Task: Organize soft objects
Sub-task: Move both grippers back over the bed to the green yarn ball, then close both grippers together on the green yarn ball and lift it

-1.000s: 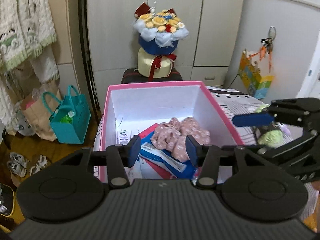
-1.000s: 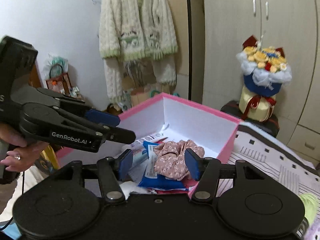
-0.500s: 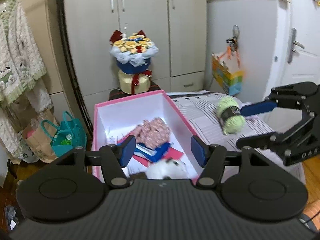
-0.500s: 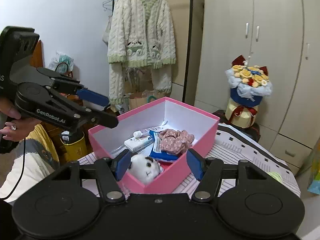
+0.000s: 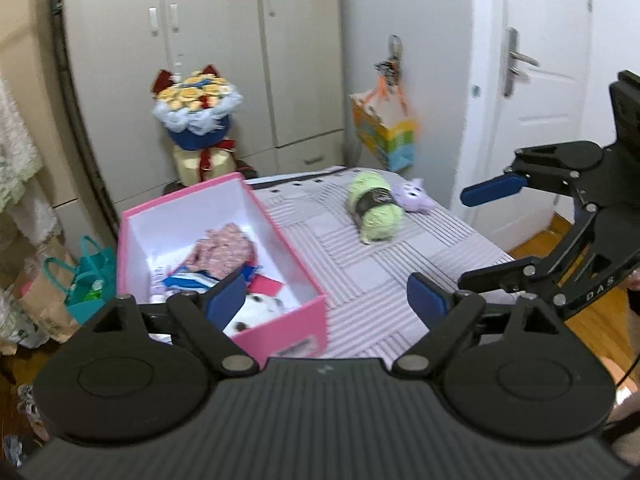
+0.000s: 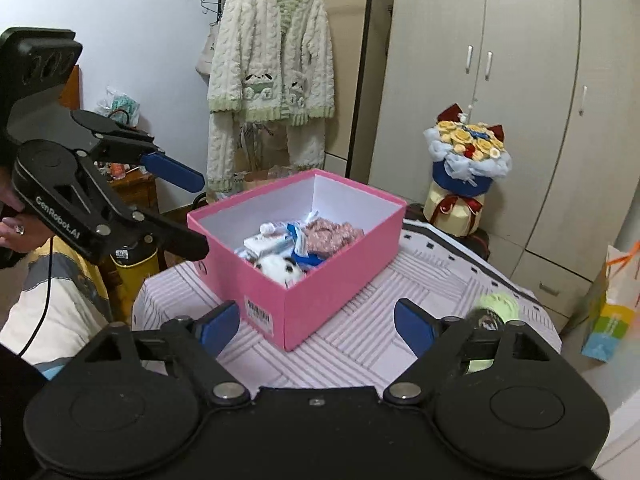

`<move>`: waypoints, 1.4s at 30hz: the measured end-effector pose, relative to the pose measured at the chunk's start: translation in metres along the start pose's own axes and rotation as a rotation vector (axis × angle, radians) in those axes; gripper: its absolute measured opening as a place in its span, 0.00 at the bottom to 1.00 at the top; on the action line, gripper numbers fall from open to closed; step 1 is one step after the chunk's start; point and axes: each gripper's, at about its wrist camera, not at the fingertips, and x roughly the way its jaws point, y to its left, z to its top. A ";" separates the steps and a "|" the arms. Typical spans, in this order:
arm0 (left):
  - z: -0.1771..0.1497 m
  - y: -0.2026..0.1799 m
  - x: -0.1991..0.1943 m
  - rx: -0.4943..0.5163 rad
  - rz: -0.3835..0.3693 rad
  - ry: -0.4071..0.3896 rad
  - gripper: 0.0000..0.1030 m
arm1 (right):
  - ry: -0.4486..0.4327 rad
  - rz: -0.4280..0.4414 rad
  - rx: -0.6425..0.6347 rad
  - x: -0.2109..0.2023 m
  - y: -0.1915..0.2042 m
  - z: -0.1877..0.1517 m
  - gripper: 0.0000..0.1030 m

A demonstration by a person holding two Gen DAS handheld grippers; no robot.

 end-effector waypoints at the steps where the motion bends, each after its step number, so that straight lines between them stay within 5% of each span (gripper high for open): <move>1: 0.000 -0.005 0.003 0.006 -0.014 0.007 0.89 | 0.001 -0.008 0.008 -0.002 -0.001 -0.004 0.85; 6: 0.008 -0.028 0.025 0.017 -0.085 0.036 0.92 | 0.002 -0.051 0.046 -0.007 -0.015 -0.024 0.85; 16: 0.018 -0.056 0.072 -0.022 -0.144 -0.053 0.92 | -0.008 -0.089 0.083 0.001 -0.046 -0.051 0.85; 23: 0.023 -0.061 0.119 -0.081 -0.142 -0.064 0.91 | -0.078 -0.151 0.089 0.041 -0.062 -0.076 0.85; 35: 0.037 -0.043 0.227 -0.294 -0.167 -0.004 0.83 | -0.042 -0.231 0.176 0.114 -0.136 -0.090 0.85; 42: 0.051 -0.035 0.278 -0.377 -0.016 0.005 0.75 | 0.056 -0.200 0.311 0.156 -0.177 -0.085 0.85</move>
